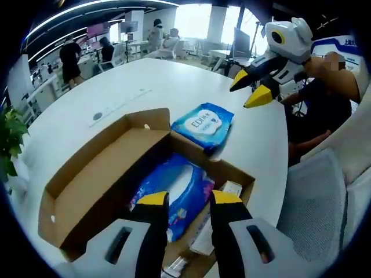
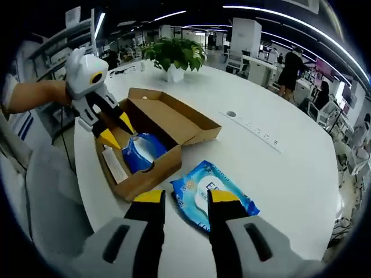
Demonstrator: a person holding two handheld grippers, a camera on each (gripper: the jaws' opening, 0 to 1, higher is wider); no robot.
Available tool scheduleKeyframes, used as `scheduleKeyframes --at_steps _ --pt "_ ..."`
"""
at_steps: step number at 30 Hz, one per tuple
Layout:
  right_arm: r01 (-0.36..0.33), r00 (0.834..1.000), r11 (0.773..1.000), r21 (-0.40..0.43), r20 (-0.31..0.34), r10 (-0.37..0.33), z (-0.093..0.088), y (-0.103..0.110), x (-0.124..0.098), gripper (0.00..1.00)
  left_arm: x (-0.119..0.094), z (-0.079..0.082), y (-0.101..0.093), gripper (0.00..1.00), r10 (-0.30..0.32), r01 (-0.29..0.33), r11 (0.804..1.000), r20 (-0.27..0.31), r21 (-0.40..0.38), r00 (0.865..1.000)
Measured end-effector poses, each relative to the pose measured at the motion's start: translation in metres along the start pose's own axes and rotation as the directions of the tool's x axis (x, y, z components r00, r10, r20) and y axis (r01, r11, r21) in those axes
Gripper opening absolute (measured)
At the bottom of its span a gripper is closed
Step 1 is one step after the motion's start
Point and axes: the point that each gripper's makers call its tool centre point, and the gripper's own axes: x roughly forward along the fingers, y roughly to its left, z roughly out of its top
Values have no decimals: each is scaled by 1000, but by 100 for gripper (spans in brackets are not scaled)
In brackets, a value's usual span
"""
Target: Operate the shoe box by opening the lid, removing the specified soft item, and placing it in the target area until the item is outside and the box remains undamaged.
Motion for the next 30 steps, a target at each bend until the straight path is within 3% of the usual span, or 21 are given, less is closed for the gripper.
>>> scheduleKeyframes --at_steps 15,19,30 --pt "-76 997 985 -156 3 78 33 36 42 22 17 -14 7 24 -59 63 993 -47 101 997" --pt "-83 996 968 -237 -10 84 36 45 59 20 22 -11 11 22 -69 73 992 -43 98 997" --pt "-122 992 951 -282 -42 115 40 59 99 18 36 -22 10 20 -99 116 981 -110 157 989"
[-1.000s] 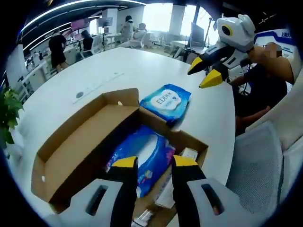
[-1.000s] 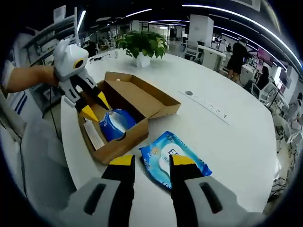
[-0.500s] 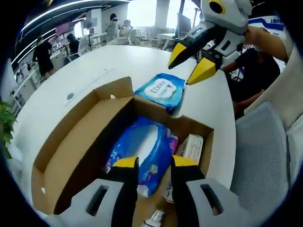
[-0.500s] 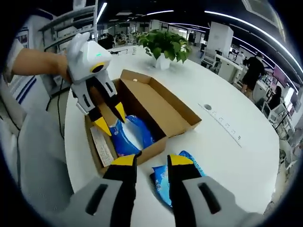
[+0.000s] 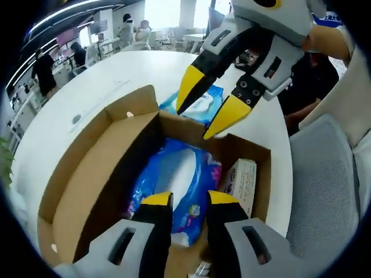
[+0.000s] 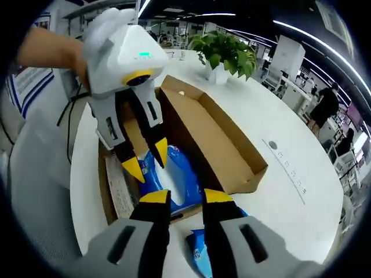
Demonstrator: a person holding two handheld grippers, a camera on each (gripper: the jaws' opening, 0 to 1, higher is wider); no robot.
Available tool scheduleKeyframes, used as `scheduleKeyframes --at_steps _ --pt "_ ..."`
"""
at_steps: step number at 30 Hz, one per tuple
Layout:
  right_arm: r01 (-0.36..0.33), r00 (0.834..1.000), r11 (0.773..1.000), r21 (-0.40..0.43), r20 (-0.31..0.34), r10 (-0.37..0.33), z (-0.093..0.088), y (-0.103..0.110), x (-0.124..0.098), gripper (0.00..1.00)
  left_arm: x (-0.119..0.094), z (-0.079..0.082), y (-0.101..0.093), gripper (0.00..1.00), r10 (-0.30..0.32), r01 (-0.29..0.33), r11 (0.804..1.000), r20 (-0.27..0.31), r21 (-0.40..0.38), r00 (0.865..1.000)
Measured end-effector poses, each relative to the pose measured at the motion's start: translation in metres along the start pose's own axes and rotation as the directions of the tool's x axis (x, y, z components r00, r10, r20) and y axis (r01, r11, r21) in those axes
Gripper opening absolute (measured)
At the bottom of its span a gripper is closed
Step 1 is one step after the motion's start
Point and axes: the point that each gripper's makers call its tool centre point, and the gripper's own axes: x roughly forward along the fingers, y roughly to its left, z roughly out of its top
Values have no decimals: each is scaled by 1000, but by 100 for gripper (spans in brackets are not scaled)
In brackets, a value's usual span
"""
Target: Operate the shoe box by opening the lid, removing the specified soft item, and placing it in the target area until the item is outside and the box remains undamaged.
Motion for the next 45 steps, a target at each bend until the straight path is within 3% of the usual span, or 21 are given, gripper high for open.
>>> scheduleKeyframes --at_steps 5,14,20,30,45 --pt "-2 1000 1000 -13 -13 2 -1 -2 15 17 6 -8 2 17 -18 18 1000 -34 21 999" --pt "2 1000 1000 -14 -27 -2 -4 2 44 12 7 -10 -3 9 -60 62 998 -35 30 998" --pt "28 999 1000 -11 -42 -29 -9 -4 52 4 7 -13 -8 2 -69 72 996 -49 61 996" --pt "41 999 999 -7 -14 -41 -2 -7 53 0 -3 -11 -7 0 -42 44 995 -29 87 999" --pt "46 998 999 -8 54 -45 23 -4 32 0 -31 -4 -7 0 9 -10 995 9 101 1000"
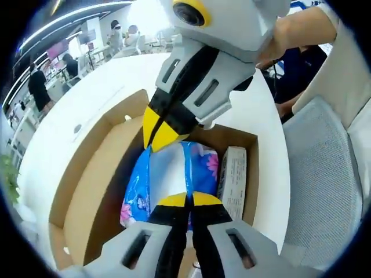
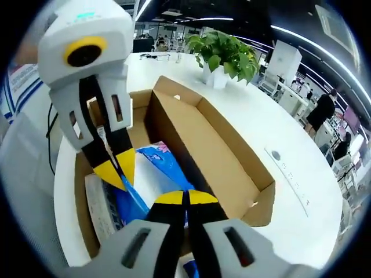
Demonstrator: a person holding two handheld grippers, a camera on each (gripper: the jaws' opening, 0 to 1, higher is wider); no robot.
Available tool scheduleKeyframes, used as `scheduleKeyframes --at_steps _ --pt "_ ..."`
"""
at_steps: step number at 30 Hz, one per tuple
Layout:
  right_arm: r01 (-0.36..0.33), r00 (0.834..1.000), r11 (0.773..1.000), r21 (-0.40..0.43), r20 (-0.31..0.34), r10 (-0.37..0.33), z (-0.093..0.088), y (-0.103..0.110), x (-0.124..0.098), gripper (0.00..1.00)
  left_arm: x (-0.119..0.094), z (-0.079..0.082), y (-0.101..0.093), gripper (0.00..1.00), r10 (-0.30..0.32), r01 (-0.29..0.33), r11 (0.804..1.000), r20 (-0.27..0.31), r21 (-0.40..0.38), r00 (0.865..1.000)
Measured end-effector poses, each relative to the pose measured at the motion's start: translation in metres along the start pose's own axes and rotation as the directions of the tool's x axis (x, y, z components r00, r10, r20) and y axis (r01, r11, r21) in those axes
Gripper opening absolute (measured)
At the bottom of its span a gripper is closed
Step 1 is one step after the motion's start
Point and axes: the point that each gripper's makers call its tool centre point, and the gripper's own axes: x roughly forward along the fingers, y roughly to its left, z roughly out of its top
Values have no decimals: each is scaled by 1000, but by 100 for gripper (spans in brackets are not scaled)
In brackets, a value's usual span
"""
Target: Operate the shoe box by opening the lid, removing the specified soft item, and placing it in the target area until the item is outside and the box remains undamaged.
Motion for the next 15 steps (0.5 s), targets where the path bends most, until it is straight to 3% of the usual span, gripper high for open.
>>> scheduleKeyframes --at_steps 15 --pt "9 997 999 -47 82 -5 36 -4 -39 0 -41 28 -4 0 42 -42 998 15 43 999"
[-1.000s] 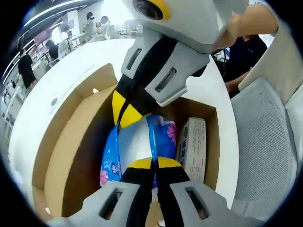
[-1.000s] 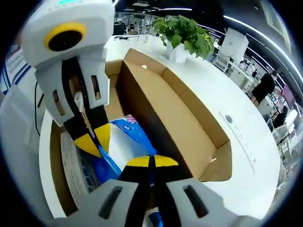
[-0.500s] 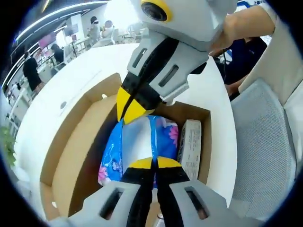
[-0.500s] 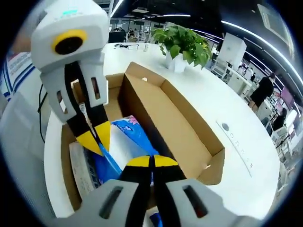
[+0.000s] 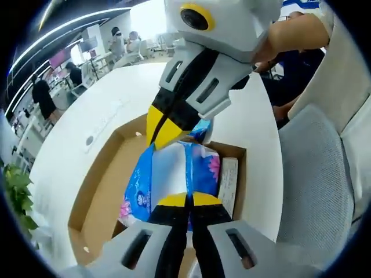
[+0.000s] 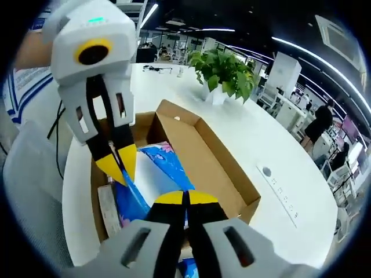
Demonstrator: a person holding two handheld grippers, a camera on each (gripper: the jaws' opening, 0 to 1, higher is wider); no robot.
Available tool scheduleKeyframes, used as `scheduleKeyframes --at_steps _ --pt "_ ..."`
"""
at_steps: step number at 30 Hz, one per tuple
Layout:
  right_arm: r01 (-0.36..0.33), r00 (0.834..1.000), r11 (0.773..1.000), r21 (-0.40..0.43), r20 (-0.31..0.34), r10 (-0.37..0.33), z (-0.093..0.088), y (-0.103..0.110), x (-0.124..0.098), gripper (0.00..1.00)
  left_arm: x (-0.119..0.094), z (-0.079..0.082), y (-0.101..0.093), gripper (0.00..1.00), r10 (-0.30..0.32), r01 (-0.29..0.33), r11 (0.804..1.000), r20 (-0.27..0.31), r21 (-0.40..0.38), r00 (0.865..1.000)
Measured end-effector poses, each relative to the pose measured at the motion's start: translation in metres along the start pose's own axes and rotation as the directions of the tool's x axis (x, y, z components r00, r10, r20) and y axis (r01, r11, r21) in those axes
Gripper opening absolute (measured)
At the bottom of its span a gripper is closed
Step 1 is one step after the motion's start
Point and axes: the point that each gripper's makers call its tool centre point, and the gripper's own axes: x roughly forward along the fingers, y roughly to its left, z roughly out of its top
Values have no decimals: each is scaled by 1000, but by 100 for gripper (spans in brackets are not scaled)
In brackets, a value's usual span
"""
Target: Operate the shoe box by opening the lid, removing the specified soft item, and placing it in the target area until the item is outside and the box remains undamaged.
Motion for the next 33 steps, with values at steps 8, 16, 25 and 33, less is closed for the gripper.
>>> scheduleKeyframes --at_steps 8,16,25,33 --pt "-6 1000 1000 -16 29 7 15 -11 -26 0 -17 27 0 0 26 -26 1000 -1 5 1000" --pt "2 999 1000 -29 35 -1 17 -26 -52 0 -23 60 -7 0 18 -19 999 18 45 1000" --pt "35 999 999 -13 35 -35 6 -47 -83 0 -14 100 -14 0 0 -4 995 38 97 999" --pt "65 998 998 2 9 -65 -14 -63 -107 0 3 130 -21 0 -31 24 990 50 138 998"
